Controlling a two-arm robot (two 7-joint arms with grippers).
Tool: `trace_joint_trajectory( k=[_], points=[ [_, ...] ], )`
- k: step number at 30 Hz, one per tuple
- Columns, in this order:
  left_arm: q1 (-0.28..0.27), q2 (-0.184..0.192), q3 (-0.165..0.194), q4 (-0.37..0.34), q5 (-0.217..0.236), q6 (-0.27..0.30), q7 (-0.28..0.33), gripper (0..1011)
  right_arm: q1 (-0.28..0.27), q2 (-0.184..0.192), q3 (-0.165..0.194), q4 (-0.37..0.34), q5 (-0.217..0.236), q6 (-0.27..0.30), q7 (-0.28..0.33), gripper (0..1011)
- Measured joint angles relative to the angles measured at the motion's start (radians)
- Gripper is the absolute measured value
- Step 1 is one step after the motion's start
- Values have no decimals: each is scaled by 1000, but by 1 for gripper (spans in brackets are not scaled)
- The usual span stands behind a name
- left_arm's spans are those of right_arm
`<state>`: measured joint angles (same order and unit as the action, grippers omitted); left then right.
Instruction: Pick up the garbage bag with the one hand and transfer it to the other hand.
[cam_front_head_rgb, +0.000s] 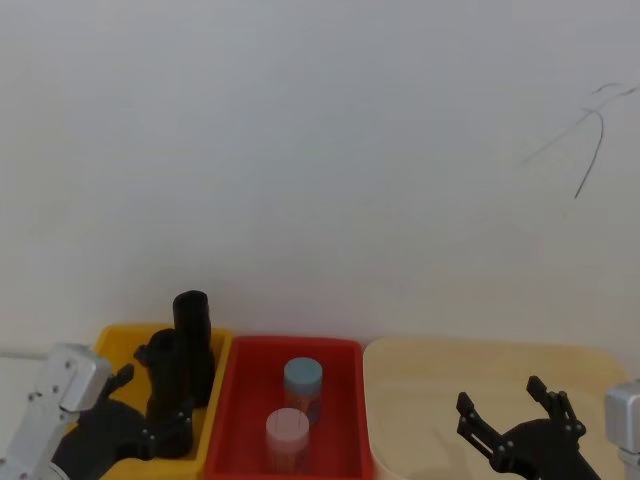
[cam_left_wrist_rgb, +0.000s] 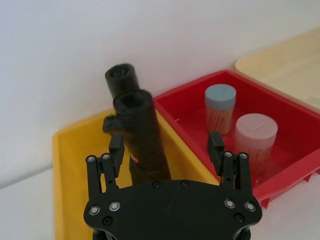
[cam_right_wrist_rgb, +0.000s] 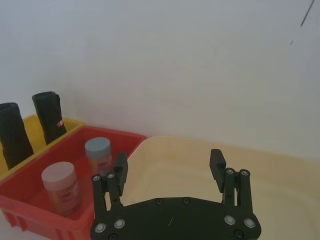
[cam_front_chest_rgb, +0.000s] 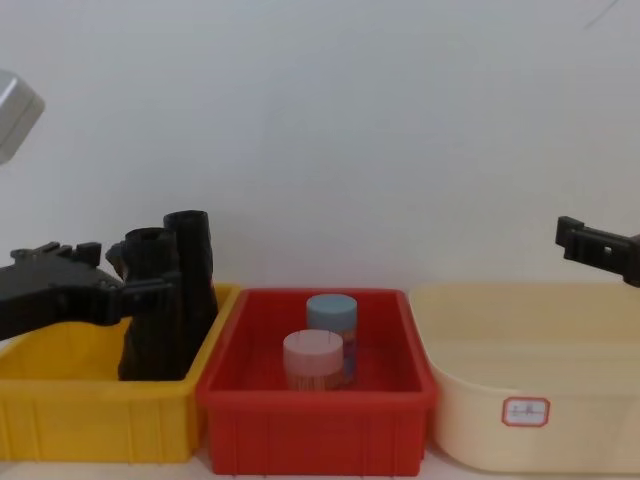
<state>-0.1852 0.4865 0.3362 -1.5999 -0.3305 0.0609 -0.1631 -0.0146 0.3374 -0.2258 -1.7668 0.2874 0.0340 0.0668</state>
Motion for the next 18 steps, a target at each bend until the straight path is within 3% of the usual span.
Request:
trace_joint_trajectory(
  k=[18],
  points=[
    [-54,-23,-17,81,-10,42,-22,1001,0,0,0,0,0,0,0,1000]
  ],
)
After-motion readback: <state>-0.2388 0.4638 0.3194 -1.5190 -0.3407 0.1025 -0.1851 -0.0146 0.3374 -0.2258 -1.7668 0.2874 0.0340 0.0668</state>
